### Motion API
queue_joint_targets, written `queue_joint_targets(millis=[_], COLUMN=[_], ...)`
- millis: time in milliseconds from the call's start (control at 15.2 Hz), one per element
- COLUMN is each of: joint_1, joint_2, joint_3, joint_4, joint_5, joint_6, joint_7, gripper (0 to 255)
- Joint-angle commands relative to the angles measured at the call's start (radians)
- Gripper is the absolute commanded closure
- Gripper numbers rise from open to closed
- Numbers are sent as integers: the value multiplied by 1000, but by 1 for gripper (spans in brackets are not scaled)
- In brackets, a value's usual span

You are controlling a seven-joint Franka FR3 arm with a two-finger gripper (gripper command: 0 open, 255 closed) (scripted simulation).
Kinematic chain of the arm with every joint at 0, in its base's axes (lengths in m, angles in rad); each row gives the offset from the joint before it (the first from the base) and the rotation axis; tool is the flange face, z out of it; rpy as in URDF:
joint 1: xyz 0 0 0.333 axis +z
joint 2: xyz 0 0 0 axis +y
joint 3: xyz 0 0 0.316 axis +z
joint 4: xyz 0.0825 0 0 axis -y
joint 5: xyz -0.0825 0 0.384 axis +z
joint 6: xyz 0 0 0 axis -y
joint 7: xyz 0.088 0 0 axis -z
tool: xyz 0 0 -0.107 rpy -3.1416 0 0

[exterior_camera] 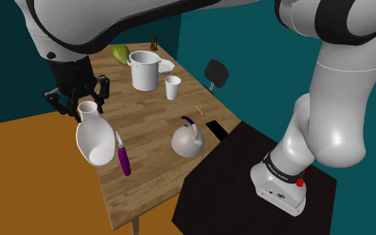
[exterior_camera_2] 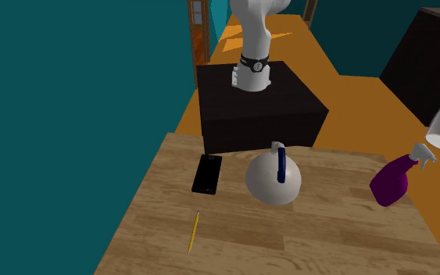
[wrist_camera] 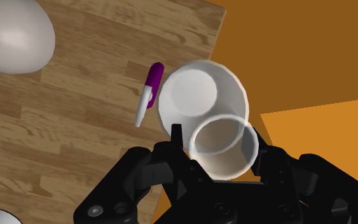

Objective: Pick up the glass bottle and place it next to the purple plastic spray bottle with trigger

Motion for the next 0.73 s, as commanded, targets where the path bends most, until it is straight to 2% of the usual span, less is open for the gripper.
queue_joint_targets(millis=[0, 660], joint_1=[0, 1], joint_2=[3, 45], joint_3=[-1, -6], joint_4=[-22, -97], joint_5=[-1, -13], joint_6=[26, 142], joint_7=[1, 7], gripper=[255, 255])
